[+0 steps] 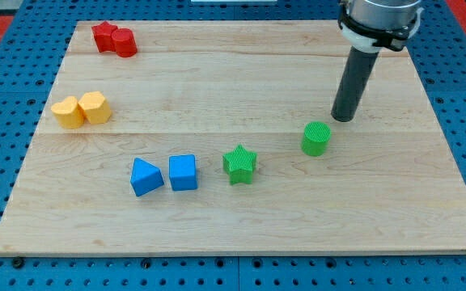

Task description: Push the green circle to the right of the green star

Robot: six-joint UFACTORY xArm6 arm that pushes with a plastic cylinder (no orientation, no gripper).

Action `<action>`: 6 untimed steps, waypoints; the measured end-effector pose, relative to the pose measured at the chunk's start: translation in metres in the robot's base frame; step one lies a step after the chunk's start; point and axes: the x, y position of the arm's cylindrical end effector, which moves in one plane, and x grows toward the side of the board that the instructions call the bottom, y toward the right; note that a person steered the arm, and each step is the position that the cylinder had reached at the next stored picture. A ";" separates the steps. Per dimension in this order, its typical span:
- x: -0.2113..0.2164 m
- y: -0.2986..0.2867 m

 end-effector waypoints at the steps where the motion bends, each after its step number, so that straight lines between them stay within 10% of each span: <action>1: 0.014 -0.039; 6: 0.024 -0.052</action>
